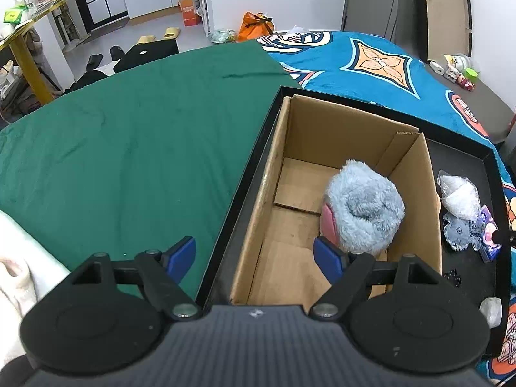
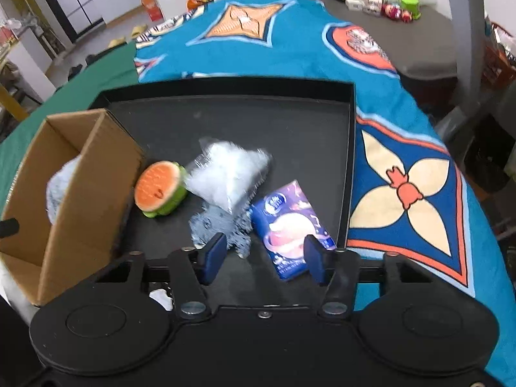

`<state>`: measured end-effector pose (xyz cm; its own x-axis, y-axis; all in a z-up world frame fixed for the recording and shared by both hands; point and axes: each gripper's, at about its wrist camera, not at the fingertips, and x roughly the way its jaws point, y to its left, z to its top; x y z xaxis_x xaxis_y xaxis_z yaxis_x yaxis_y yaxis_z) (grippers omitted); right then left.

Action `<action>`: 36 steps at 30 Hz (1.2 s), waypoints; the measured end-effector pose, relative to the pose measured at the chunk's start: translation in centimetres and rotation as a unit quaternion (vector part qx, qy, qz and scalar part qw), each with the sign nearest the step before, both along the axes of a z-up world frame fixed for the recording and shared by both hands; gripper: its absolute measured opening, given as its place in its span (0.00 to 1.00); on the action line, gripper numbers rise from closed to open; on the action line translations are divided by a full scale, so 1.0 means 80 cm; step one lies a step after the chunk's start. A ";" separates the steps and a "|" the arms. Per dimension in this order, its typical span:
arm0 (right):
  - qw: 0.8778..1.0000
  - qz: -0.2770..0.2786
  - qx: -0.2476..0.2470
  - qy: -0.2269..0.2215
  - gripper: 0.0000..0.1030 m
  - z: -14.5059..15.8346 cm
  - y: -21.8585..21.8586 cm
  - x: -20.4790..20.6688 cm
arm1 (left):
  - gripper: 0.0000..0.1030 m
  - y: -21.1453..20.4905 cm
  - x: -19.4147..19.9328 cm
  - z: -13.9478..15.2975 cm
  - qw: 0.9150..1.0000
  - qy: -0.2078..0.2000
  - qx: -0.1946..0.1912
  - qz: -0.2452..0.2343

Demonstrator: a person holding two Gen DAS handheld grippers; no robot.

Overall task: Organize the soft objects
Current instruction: 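Close the right tool on the purple tissue pack, then lift the purple tissue pack with the right tool and carry it over the box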

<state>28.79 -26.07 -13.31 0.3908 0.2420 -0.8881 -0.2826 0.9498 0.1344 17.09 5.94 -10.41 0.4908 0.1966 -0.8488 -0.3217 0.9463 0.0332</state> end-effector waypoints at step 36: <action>0.999 0.023 -0.046 0.010 0.49 -0.022 0.007 0.031 | 0.77 0.008 -0.001 -0.008 1.000 -0.006 0.002 -0.012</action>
